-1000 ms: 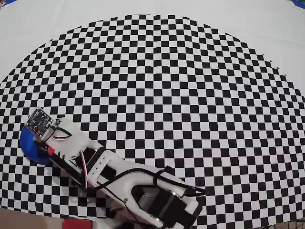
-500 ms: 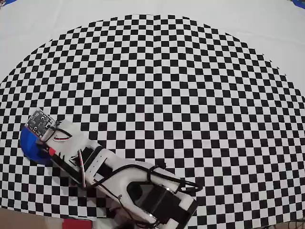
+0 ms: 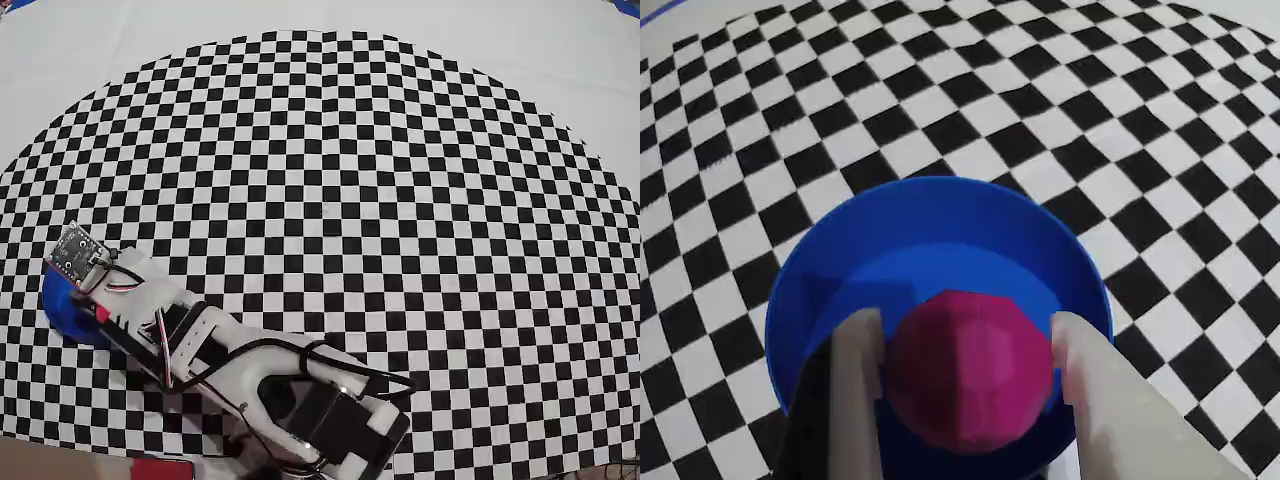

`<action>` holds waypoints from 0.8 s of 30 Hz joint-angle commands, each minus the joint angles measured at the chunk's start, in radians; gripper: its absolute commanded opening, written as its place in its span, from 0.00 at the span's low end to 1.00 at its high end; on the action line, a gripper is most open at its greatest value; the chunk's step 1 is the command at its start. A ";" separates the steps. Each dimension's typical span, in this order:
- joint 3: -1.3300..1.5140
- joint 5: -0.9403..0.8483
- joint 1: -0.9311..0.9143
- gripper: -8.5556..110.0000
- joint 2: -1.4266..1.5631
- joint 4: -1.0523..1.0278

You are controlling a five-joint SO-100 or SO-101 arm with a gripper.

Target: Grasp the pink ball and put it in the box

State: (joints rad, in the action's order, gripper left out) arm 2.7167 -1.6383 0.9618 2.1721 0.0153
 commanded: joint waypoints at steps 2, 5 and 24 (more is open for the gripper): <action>-0.046 0.005 0.011 0.07 -0.014 0.018; -0.049 0.005 0.011 0.07 -0.017 0.018; -0.086 0.011 0.014 0.07 -0.063 0.018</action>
State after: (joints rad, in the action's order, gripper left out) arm 2.6753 -1.6383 0.9618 2.1169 0.0153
